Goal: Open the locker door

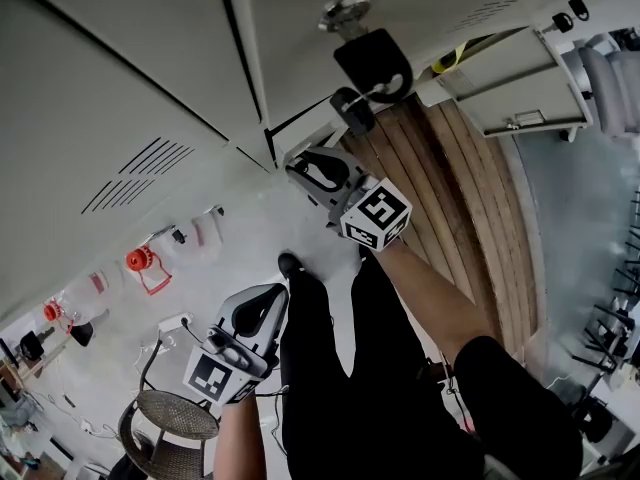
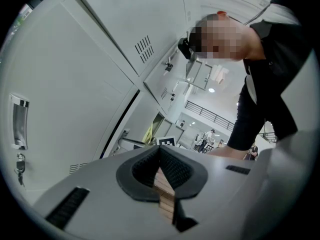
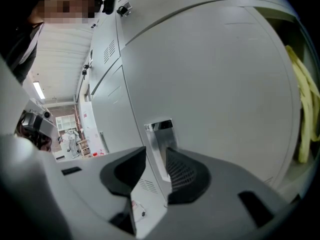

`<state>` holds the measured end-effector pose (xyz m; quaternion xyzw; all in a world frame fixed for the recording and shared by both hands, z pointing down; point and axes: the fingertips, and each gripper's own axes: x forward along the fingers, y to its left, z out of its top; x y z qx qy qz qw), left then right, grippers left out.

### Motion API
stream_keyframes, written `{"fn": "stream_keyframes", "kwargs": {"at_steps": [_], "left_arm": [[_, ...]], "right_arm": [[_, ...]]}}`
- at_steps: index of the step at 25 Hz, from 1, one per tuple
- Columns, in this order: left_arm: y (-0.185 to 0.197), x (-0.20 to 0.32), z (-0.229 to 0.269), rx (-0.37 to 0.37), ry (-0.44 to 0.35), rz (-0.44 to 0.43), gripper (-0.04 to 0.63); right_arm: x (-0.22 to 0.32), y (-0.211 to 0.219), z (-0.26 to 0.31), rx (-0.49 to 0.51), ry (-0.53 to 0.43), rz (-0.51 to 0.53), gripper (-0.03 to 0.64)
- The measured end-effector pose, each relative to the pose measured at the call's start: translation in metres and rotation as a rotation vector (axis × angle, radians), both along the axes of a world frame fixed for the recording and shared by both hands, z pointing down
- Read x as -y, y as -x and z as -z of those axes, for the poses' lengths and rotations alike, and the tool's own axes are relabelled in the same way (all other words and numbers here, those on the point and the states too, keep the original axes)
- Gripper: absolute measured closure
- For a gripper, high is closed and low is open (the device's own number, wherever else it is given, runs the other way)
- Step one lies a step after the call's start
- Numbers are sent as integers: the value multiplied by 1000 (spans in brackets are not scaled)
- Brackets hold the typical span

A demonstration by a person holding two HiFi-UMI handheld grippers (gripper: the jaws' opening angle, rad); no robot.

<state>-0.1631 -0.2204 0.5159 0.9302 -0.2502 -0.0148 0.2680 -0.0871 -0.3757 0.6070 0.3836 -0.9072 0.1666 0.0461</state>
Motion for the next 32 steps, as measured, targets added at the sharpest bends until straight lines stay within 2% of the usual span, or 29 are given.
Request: {"fn": "stream_keyframes", "kwargs": {"at_steps": [17, 24, 32], "left_arm": [[-6, -5, -3, -14, 19, -5, 584], [-10, -5, -3, -11, 12, 7, 584], [-25, -5, -1, -4, 6, 47, 584]], "right_arm": [[2, 6, -2, -76, -42, 43, 512], [-8, 4, -2, -112, -74, 99, 526], [-22, -3, -2, -98, -82, 173, 532]]}}
